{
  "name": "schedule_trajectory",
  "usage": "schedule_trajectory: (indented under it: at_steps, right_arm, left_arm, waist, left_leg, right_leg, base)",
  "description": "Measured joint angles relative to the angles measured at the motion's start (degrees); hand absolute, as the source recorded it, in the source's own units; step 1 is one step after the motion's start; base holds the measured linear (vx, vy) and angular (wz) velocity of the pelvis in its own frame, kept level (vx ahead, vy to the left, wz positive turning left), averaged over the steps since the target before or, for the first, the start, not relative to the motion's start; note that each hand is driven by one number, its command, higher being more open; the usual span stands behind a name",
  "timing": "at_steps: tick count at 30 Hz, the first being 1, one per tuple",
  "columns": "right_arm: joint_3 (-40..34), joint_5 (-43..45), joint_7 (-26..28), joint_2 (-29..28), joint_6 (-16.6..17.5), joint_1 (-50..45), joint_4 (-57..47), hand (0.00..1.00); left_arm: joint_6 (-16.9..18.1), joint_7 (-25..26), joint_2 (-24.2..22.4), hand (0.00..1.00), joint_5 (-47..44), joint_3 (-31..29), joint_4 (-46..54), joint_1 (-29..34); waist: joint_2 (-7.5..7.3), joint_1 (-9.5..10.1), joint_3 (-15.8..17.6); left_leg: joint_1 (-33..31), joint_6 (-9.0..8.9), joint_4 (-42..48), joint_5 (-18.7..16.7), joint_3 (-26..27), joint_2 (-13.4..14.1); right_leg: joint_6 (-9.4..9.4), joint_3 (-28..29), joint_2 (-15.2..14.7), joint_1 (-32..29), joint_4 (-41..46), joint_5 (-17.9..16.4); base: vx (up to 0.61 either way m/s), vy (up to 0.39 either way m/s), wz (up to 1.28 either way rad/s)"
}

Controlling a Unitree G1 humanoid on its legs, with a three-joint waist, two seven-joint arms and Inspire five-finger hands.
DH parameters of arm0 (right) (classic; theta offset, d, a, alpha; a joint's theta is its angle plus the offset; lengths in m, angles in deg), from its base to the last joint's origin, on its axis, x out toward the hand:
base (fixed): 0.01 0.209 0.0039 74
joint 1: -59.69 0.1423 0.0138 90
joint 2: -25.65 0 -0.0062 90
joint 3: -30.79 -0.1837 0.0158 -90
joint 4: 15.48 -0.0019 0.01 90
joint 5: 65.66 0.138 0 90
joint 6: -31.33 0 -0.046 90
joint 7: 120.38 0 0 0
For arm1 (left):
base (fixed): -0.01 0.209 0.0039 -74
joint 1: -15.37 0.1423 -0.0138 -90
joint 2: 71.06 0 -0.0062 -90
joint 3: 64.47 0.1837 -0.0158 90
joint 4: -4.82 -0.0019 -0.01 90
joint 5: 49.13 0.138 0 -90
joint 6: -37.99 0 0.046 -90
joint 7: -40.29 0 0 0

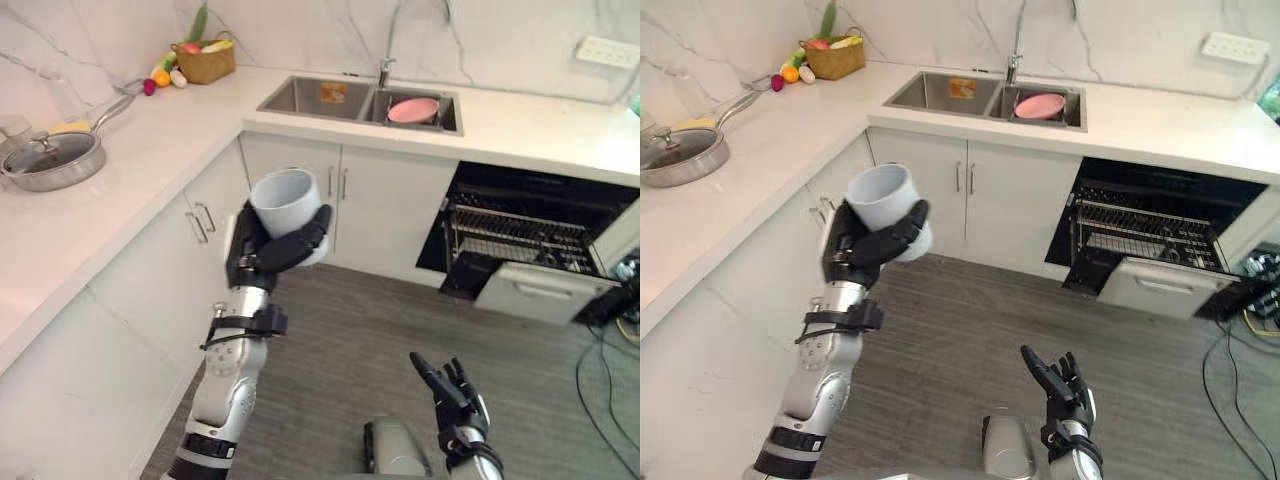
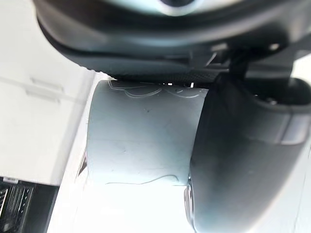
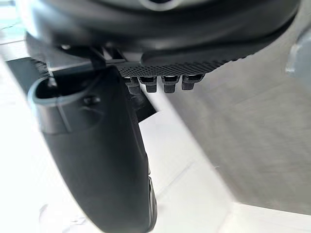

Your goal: Walk over to the sink, pick up the cup, carry it to the dishwasher, place the cup inside the dishwasher, then close the dishwasher door

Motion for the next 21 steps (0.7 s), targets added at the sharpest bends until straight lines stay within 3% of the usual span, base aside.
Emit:
schedule_trajectory:
  at_steps: [1,2,3,4,6,8,9,10,11,12,13,14,15,16,17,18,19,21]
  right_arm:
    - [-0.2,0.1,0.1,0.5,0.7,0.1,0.0,1.0]
    - [-0.4,0.1,0.1,1.5,0.8,0.2,0.0,1.0]
    - [-0.8,0.1,0.1,2.2,0.8,0.6,0.0,1.0]
    - [-1.1,0.1,-0.2,2.1,0.8,1.2,0.0,1.0]
    - [-1.2,0.1,-0.6,1.6,1.0,1.5,-1.3,1.0]
    - [-2.3,0.2,-1.5,0.9,1.0,1.5,-4.2,1.0]
    - [-2.5,0.4,-1.6,0.9,1.0,1.5,-4.9,1.0]
    - [-2.5,0.8,-1.6,1.0,1.0,1.5,-5.6,1.0]
    - [-2.1,1.3,-1.6,1.1,1.1,1.5,-6.8,1.0]
    - [-1.9,1.2,-1.6,1.1,1.4,1.5,-7.2,1.0]
    - [-1.6,1.2,-1.6,1.0,2.6,1.5,-8.0,1.0]
    - [-1.1,1.3,-1.6,1.0,3.1,1.6,-8.4,1.0]
    - [-0.6,1.2,-1.5,1.2,4.0,1.8,-9.5,1.0]
    - [-0.3,1.1,-1.6,1.4,4.7,2.6,-10.5,1.0]
    - [-0.2,0.9,-1.6,1.6,4.8,3.1,-11.2,1.0]
    - [0.5,0.2,-2.0,2.3,4.9,3.9,-12.8,1.0]
    - [1.4,-1.0,-2.5,3.0,4.9,4.6,-14.0,1.0]
    - [3.3,-2.4,-2.6,4.5,4.9,6.2,-15.6,1.0]
  left_arm:
    - [0.0,-0.5,0.0,0.0,0.5,-0.2,-0.1,0.4]
    - [-0.4,-0.7,-0.6,0.0,0.9,-0.2,-0.6,1.0]
    - [-1.2,-0.8,-1.5,0.0,1.5,0.1,-1.0,1.5]
    - [-1.5,-0.9,-1.6,0.0,1.9,0.7,-1.6,1.6]
    - [-1.5,-2.2,-1.4,0.0,2.8,1.5,-1.9,1.5]
    - [-1.5,-2.4,-1.4,0.0,2.8,2.8,-1.9,1.5]
    - [-1.5,-2.4,-1.4,0.0,2.8,3.2,-2.0,1.9]
    - [-1.5,-2.5,-1.6,0.0,3.0,3.3,-1.9,2.6]
    - [-1.5,-2.4,-2.0,0.0,3.4,3.2,-1.7,3.7]
    - [-1.4,-2.3,-2.0,0.0,3.8,3.1,-1.6,4.4]
    - [-1.4,-2.3,-2.1,0.0,3.9,3.1,-1.5,5.4]
    - [-1.4,-2.3,-2.0,0.0,3.8,3.1,-1.5,5.6]
    - [-1.4,-2.2,-2.0,0.0,3.8,2.7,-1.2,6.3]
    - [-1.0,-2.2,-2.1,0.0,3.7,2.1,-1.0,6.3]
    - [-0.7,-2.0,-2.1,0.0,3.7,1.8,-0.8,6.3]
    - [0.1,-1.9,-2.2,0.0,3.8,0.9,-0.4,6.3]
    - [0.6,-1.6,-2.2,0.0,3.9,0.0,0.0,6.6]
    - [1.0,-0.3,-2.0,0.0,3.9,-2.2,2.9,8.4]
  waist:
    - [-0.42,0.03,-0.3]
    - [0.56,-0.06,-0.8]
    - [2.05,-0.03,-0.9]
    - [3.51,-0.08,-1.4]
    - [3.56,-0.32,-1.4]
    - [3.68,-0.51,-1.4]
    - [3.8,-0.33,-1.3]
    - [3.9,0.14,-1.4]
    - [4.63,0.3,-1.8]
    - [4.94,0.34,-1.9]
    - [4.98,0.51,-1.9]
    - [4.88,0.64,-1.8]
    - [4.9,0.87,-1.9]
    - [4.83,1.23,-2.0]
    - [4.85,1.36,-2.1]
    - [4.8,1.59,-2.1]
    - [4.86,1.92,-2.1]
    - [4.84,2.54,-2.1]
  left_leg:
    - [2.2,-0.79,-0.9,-1.3,0.1,-0.3]
    - [4.2,-1.72,-1.8,-2.0,0.6,0.3]
    - [5.4,-2.02,-1.9,-2.4,2.1,1.8]
    - [5.8,-2.05,-0.9,-2.2,4.0,3.7]
    - [5.7,-2.7,2.9,-1.3,4.5,6.0]
    - [3.3,-5.79,12.9,0.5,4.6,8.1]
    - [0.8,-7.86,20.9,3.3,4.5,9.6]
    - [-3.7,-8.95,33.2,10.9,3.3,11.7]
    - [-9.2,-9.45,46.5,13.3,2.2,14.3]
    - [-11.6,-8.68,51.6,12.8,2.3,15.6]
    - [-16.1,-5.92,58.2,11.0,3.1,17.7]
    - [-18.0,-4.38,59.0,10.0,3.8,18.3]
    - [-21.0,-1.73,55.9,8.0,6.1,19.2]
    - [-23.1,-1.39,47.7,5.7,8.7,19.3]
    - [-23.9,-1.64,42.5,4.9,9.4,18.8]
    - [-24.5,-2.41,30.2,4.7,7.6,16.1]
    - [-24.5,-3.36,18.9,5.0,2.1,12.2]
    - [-24.4,-5.6,6.0,6.9,-5.4,7.7]
  right_leg:
    - [-3.71,-2.9,-0.8,0.6,-0.9,3.4]
    - [-7.47,-4.4,-1.1,0.7,0.8,6.9]
    - [-9.84,-5.0,0.5,0.6,2.9,5.8]
    - [-10.95,-5.1,2.0,0.5,5.2,2.4]
    - [-12.12,-5.8,3.0,0.5,9.3,-2.4]
    - [-11.72,-5.9,3.5,1.4,13.4,-7.5]
    - [-11.82,-5.6,4.3,3.1,13.7,-9.2]
    - [-12.05,-4.6,5.8,5.9,13.0,-10.8]
    - [-12.25,-3.8,7.8,8.9,11.5,-11.9]
    - [-12.35,-3.0,9.0,10.6,10.5,-12.2]
    - [-12.63,-1.7,10.6,14.0,8.3,-12.8]
    - [-12.61,-0.7,11.1,15.6,7.3,-13.0]
    - [-12.48,1.5,11.7,18.1,5.0,-13.1]
    - [-12.27,4.2,11.7,19.4,3.3,-13.1]
    - [-12.23,5.6,11.6,19.7,2.8,-12.9]
    - [-12.35,8.7,11.3,20.3,2.7,-12.9]
    - [-11.89,12.0,11.0,20.7,2.5,-13.1]
    - [-10.77,18.2,10.5,20.9,1.9,-13.7]
  base:
    - [0.57,-0.229,-0.23]
    - [0.58,-0.215,-0.19]
    - [0.53,-0.222,-0.21]
    - [0.5,-0.24,-0.22]
    - [0.47,-0.297,-0.07]
    - [0.49,-0.316,-0.02]
    - [0.47,-0.306,-0.3]
    - [0.36,-0.23,-0.49]
    - [0.44,-0.253,-0.57]
    - [0.3,-0.139,-0.68]
    - [0.31,-0.124,-0.64]
    - [0.35,-0.103,-0.88]
    - [0.41,-0.092,-1.03]
    - [0.41,-0.072,-1.08]
    - [0.37,-0.003,-1.18]
    - [0.39,0.059,-1.25]
    - [0.4,0.094,-1.34]
    - [0.42,0.18,-1.5]
